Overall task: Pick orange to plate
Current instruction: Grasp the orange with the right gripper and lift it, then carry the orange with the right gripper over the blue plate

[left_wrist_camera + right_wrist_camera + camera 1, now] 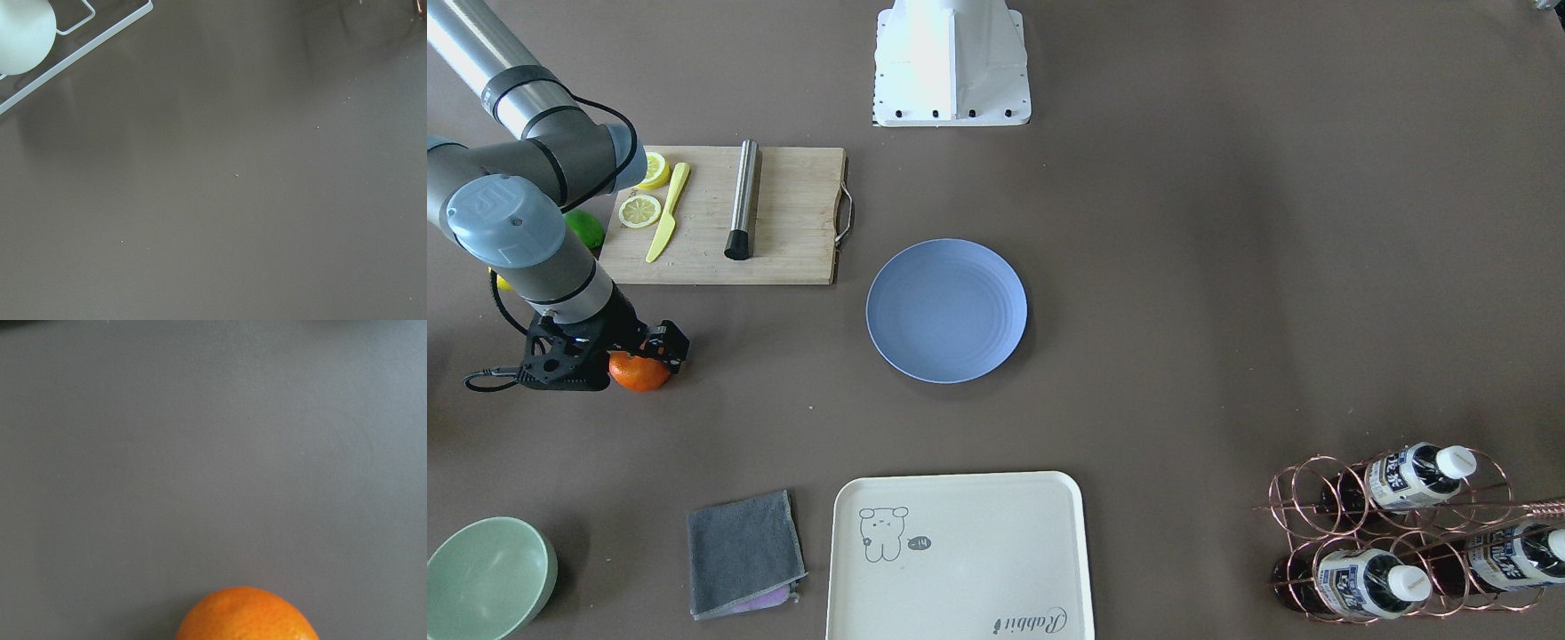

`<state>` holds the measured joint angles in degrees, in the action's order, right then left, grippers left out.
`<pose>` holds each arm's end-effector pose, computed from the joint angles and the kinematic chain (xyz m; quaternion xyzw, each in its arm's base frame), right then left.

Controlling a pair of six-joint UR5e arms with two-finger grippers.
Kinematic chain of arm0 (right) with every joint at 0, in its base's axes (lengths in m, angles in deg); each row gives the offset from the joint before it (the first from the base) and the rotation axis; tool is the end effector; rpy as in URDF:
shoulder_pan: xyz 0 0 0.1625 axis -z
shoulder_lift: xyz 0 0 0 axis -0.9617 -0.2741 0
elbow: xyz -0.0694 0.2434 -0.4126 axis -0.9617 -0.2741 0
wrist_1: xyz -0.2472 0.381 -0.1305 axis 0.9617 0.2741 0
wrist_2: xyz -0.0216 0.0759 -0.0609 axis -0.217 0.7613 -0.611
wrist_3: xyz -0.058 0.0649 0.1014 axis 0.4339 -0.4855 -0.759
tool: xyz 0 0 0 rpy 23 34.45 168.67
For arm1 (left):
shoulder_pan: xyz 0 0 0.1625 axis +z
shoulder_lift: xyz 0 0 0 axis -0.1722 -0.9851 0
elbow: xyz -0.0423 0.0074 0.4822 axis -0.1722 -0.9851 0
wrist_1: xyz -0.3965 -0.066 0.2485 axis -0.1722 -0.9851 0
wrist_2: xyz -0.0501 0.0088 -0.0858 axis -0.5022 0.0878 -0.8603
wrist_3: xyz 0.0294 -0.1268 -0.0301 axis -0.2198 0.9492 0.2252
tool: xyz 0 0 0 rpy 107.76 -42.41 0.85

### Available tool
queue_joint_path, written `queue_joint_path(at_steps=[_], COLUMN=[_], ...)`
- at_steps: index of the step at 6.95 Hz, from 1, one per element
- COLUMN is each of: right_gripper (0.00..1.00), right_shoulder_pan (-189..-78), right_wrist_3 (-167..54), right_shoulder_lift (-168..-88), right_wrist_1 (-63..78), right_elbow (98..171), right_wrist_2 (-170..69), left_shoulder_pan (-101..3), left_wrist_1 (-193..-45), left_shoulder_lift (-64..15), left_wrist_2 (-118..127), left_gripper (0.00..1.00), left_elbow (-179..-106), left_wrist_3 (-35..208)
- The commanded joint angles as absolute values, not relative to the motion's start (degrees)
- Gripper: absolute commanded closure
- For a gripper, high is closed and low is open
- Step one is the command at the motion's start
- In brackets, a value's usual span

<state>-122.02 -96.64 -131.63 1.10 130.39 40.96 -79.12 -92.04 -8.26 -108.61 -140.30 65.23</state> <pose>-0.4305 -0.5933 0.5463 0.0404 -0.3564 0.0534 0.9319 -0.0292 -0.5823 0.7242 0.0288 0.3803 0.0649 0.9221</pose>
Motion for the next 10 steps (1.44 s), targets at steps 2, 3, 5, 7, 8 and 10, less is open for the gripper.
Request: queue_joint_path(at_steps=[2,3,5,7,8,10], right_gripper=[1.00,1.00,1.00,1.00,1.00,1.00], right_shoulder_pan=[-121.38,-119.47,-112.36,-106.21,-104.09,-100.74], right_wrist_3=[-101.62,-106.78,-122.22,-131.92,-136.40,-139.26], right_shoulder_lift=[-125.93,-120.15,-110.99,-105.00,-101.41,-96.11], right_wrist_1=[6.99,14.09,18.11,21.88,21.63,21.37], right_elbow=[133.67,134.73,134.21,132.29,128.62,121.32], right_wrist_2=[40.33,40.07,35.01,30.07,29.00,26.03], left_shoulder_pan=[-79.12,-79.12,-79.12,-79.12,-79.12,-79.12], left_wrist_1=[-91.97,-91.97,-91.97,-91.97,-91.97,-91.97], left_shoulder_lift=[-8.16,-8.16,-8.16,-8.16,-8.16,-8.07], left_wrist_2=[-108.61,-108.61,-108.61,-108.61,-108.61,-108.61], left_gripper=[0.02,0.02,0.02,0.02,0.02,0.02], left_elbow=[-140.27,-140.45,-140.54,-140.54,-140.54,-140.62], left_wrist_3=[65.30,65.30,65.30,65.30,65.30,65.30])
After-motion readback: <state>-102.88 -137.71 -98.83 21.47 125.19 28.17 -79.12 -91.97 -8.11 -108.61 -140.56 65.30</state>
